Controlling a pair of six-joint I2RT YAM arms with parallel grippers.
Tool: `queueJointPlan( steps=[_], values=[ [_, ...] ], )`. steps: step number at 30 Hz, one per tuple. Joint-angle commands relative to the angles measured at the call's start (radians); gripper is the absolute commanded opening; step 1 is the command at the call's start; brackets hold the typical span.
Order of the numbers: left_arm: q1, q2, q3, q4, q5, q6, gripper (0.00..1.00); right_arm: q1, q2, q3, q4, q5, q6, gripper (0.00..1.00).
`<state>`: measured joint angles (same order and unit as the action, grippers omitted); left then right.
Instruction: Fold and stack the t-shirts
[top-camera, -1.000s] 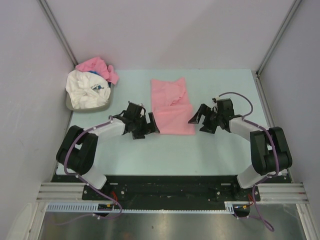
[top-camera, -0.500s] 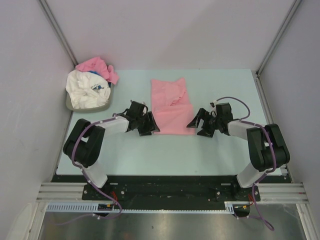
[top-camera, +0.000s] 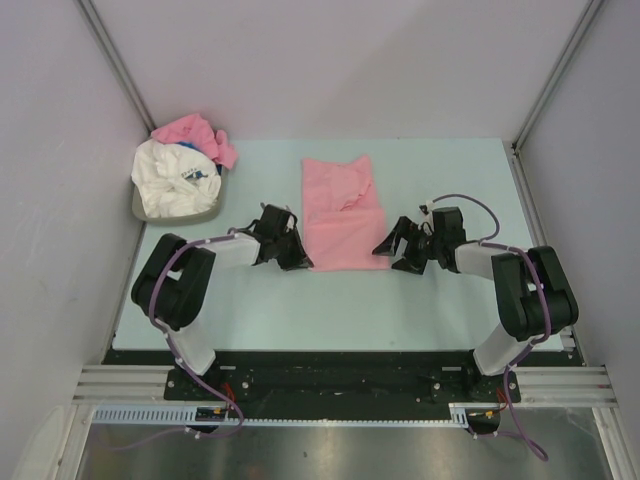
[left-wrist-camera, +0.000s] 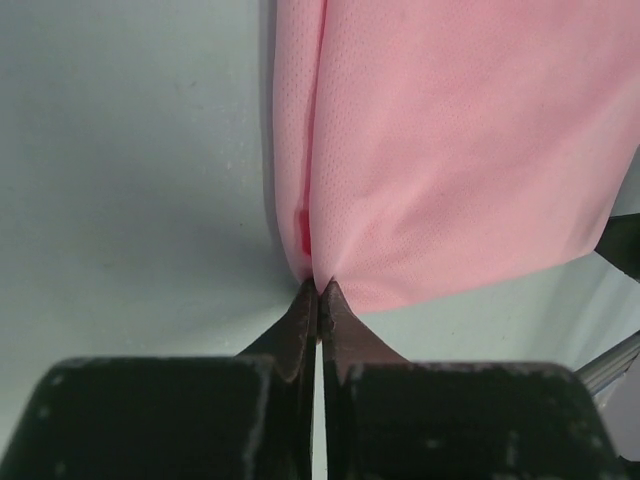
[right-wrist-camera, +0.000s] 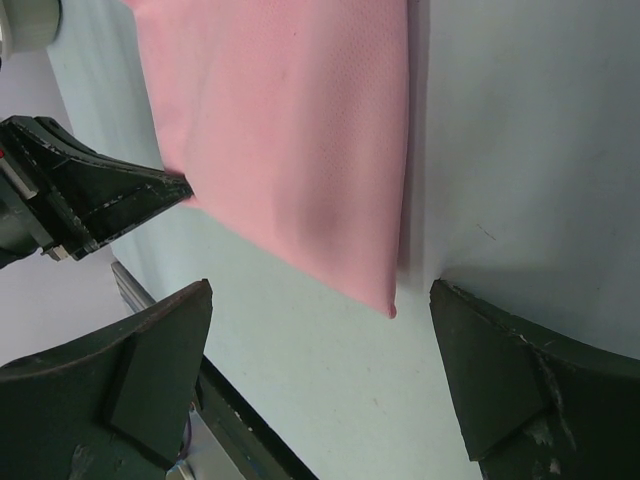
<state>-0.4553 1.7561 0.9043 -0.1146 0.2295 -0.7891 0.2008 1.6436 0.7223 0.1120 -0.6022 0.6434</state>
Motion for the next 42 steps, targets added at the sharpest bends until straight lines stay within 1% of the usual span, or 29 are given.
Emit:
queueJointPlan(
  steps=[1,5,7,9,12,13,15,16,18,19,21,22,24,26,27,31,33,36,37,42],
  values=[
    [0.013,-0.004,-0.045,-0.017,-0.062,0.002,0.00,0.006,0.010,-0.041,-0.029,0.025,-0.021,0.96],
    [0.021,-0.056,-0.074,-0.023,-0.073,0.007,0.00,0.026,0.010,-0.052,-0.029,0.030,-0.019,0.96],
    [0.023,-0.072,-0.082,-0.030,-0.070,0.010,0.00,0.055,0.015,-0.054,-0.029,0.042,-0.013,0.95],
    [0.023,-0.092,-0.094,-0.034,-0.071,0.008,0.00,0.077,0.022,-0.053,-0.023,0.065,-0.008,0.93],
    [0.023,-0.104,-0.105,-0.034,-0.075,0.010,0.00,0.095,0.058,-0.054,0.009,0.058,0.016,0.86],
    [0.023,-0.104,-0.107,-0.034,-0.075,0.011,0.00,0.098,0.067,-0.055,0.020,0.053,0.022,0.80],
    [0.024,-0.101,-0.108,-0.036,-0.075,0.011,0.00,0.111,0.091,-0.054,0.043,0.042,0.041,0.73],
    [0.026,-0.101,-0.110,-0.033,-0.071,0.011,0.00,0.117,0.094,-0.054,0.044,0.044,0.044,0.67],
    [0.026,-0.099,-0.110,-0.033,-0.071,0.013,0.00,0.124,0.101,-0.054,0.048,0.056,0.045,0.60],
    [0.029,-0.099,-0.110,-0.031,-0.070,0.013,0.00,0.123,0.105,-0.054,0.048,0.059,0.044,0.54],
    [0.029,-0.101,-0.110,-0.030,-0.064,0.013,0.00,0.118,0.114,-0.052,0.048,0.061,0.044,0.46],
    [0.030,-0.099,-0.110,-0.031,-0.065,0.014,0.01,0.117,0.117,-0.052,0.051,0.062,0.044,0.34],
    [0.030,-0.107,-0.117,-0.031,-0.062,0.014,0.00,0.108,0.124,-0.054,0.049,0.068,0.042,0.22],
    [0.030,-0.125,-0.136,-0.031,-0.062,0.017,0.00,0.104,0.130,-0.054,0.052,0.065,0.039,0.04],
    [0.030,-0.133,-0.145,-0.030,-0.062,0.017,0.00,0.104,0.128,-0.052,0.048,0.071,0.033,0.00],
    [0.029,-0.199,-0.208,-0.026,-0.056,0.014,0.00,0.132,0.093,-0.055,-0.014,0.094,0.007,0.00],
    [0.024,-0.253,-0.246,-0.036,-0.056,0.014,0.00,0.161,0.036,-0.055,-0.049,0.131,-0.010,0.00],
    [0.003,-0.339,-0.286,-0.062,-0.064,0.008,0.00,0.232,-0.051,-0.058,-0.109,0.188,-0.024,0.00],
    [-0.014,-0.363,-0.294,-0.071,-0.067,-0.001,0.00,0.251,-0.079,-0.058,-0.153,0.203,-0.024,0.00],
    [-0.063,-0.527,-0.335,-0.138,-0.084,-0.024,0.00,0.373,-0.229,-0.063,-0.221,0.285,-0.002,0.00]
  ],
)
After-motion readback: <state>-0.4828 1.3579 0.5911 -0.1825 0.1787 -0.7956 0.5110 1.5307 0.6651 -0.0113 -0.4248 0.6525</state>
